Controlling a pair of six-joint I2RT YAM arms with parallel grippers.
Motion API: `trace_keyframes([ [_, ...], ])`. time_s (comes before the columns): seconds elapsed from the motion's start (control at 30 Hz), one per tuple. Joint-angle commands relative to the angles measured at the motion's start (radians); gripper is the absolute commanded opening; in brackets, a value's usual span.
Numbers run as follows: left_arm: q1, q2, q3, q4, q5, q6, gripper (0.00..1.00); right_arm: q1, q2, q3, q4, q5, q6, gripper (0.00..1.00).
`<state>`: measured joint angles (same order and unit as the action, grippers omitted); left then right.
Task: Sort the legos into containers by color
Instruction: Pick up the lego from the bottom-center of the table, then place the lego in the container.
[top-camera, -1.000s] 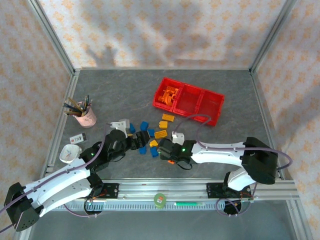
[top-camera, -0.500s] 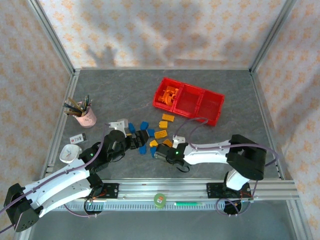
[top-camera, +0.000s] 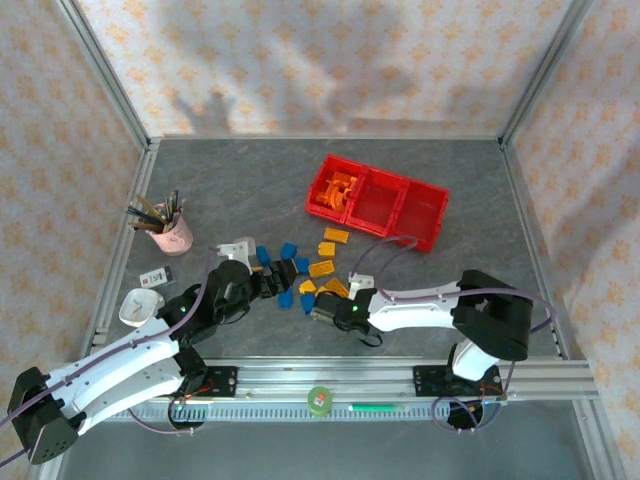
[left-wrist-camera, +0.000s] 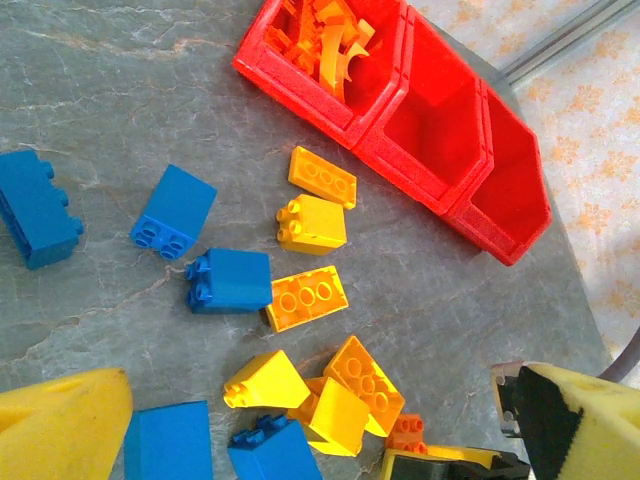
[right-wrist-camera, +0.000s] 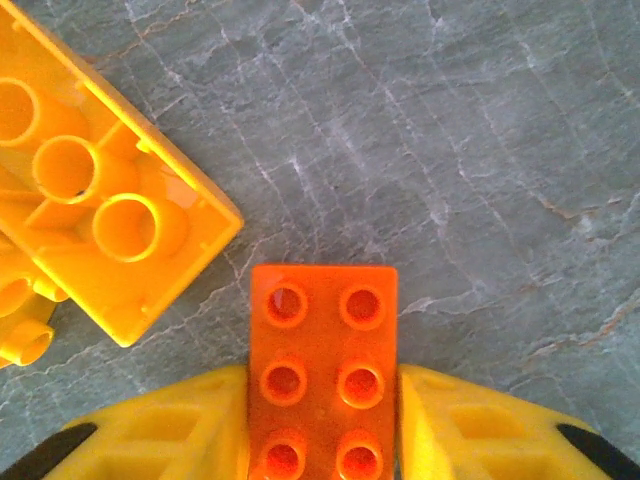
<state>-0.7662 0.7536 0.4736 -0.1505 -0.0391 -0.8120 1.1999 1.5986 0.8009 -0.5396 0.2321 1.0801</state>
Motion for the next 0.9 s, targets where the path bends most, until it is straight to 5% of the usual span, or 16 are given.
trace_keyframes([
  [0.0,-0.005,-0.013,0.002,0.006,-0.025,0.001,0.99,0.002,-0.014,-0.023,0.03,0.01,0.005,0.37],
  [0.27,-0.005,-0.005,0.02,0.014,-0.026,0.012,0.99,-0.038,-0.107,-0.017,-0.009,0.047,-0.029,0.34],
  [0.53,-0.005,0.021,0.046,0.04,-0.084,0.03,0.99,-0.2,-0.206,0.073,0.003,0.106,-0.234,0.34],
  [0.87,0.061,0.113,0.108,0.094,-0.085,0.081,0.99,-0.42,0.048,0.417,0.137,0.055,-0.538,0.34],
])
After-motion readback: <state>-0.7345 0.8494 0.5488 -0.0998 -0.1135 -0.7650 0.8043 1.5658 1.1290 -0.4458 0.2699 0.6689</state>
